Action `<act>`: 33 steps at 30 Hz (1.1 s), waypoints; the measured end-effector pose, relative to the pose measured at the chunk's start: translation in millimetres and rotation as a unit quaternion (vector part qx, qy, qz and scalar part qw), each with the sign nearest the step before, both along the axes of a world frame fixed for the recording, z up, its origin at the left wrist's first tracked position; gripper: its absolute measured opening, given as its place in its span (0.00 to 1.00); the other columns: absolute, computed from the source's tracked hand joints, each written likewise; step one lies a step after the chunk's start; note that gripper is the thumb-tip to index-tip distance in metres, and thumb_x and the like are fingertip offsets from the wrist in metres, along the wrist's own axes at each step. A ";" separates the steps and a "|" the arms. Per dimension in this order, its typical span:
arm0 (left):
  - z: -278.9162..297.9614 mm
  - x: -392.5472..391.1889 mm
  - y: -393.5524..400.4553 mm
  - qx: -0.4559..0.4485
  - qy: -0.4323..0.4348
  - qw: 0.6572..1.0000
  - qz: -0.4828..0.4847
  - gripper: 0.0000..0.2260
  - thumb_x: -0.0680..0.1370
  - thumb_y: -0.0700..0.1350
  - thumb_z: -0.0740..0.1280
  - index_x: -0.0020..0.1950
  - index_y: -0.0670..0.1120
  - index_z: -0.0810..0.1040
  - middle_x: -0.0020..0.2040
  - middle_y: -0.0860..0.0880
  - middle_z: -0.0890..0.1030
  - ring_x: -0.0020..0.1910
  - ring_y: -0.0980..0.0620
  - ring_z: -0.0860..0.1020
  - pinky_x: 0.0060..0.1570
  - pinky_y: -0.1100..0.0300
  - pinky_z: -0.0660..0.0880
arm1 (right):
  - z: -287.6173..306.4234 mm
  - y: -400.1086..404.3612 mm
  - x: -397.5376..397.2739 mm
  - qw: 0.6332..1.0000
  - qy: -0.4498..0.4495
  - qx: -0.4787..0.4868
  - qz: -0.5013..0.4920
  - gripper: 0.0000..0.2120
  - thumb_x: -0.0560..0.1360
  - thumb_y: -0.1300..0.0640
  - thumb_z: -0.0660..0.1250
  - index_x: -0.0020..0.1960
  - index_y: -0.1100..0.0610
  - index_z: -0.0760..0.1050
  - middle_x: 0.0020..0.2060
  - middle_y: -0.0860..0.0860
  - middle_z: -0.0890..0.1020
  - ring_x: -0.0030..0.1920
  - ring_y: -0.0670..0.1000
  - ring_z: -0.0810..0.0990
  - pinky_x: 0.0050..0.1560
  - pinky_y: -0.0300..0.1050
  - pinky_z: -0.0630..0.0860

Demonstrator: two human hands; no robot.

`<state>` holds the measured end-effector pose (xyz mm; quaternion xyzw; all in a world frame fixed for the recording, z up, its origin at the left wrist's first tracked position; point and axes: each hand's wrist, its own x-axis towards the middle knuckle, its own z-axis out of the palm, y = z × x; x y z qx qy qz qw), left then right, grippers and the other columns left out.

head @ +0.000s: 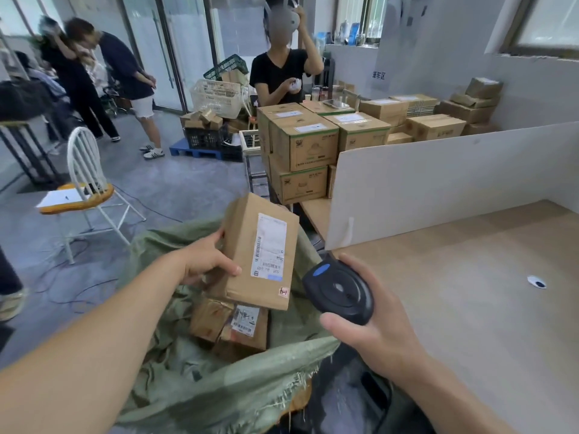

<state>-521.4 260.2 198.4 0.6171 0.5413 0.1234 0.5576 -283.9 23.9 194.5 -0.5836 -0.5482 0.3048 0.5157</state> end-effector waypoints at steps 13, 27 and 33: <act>-77.0 12.3 49.0 0.102 0.010 0.986 0.130 0.34 0.77 0.47 0.75 0.80 0.50 0.64 0.79 0.47 0.65 0.70 0.44 0.71 0.51 0.52 0.74 | -18.4 20.9 -7.2 0.998 -0.004 -0.028 -0.052 0.38 0.61 0.49 0.81 0.69 0.39 0.71 0.59 0.39 0.84 0.59 0.43 0.83 0.60 0.40 0.79; -58.3 77.8 1.6 0.175 0.069 0.982 0.032 0.26 0.78 0.45 0.73 0.75 0.43 0.72 0.73 0.41 0.73 0.71 0.43 0.72 0.68 0.48 0.70 | -2.2 -48.1 25.4 0.994 0.015 -0.009 -0.107 0.41 0.59 0.45 0.79 0.71 0.43 0.70 0.58 0.36 0.84 0.58 0.40 0.83 0.56 0.32 0.77; -29.8 169.6 -87.0 0.262 0.063 0.960 -0.072 0.24 0.77 0.48 0.74 0.72 0.45 0.75 0.69 0.46 0.77 0.68 0.45 0.75 0.67 0.48 0.72 | 5.0 -146.7 64.9 0.987 0.002 -0.001 -0.161 0.40 0.62 0.51 0.79 0.71 0.43 0.70 0.57 0.35 0.83 0.58 0.41 0.83 0.57 0.33 0.76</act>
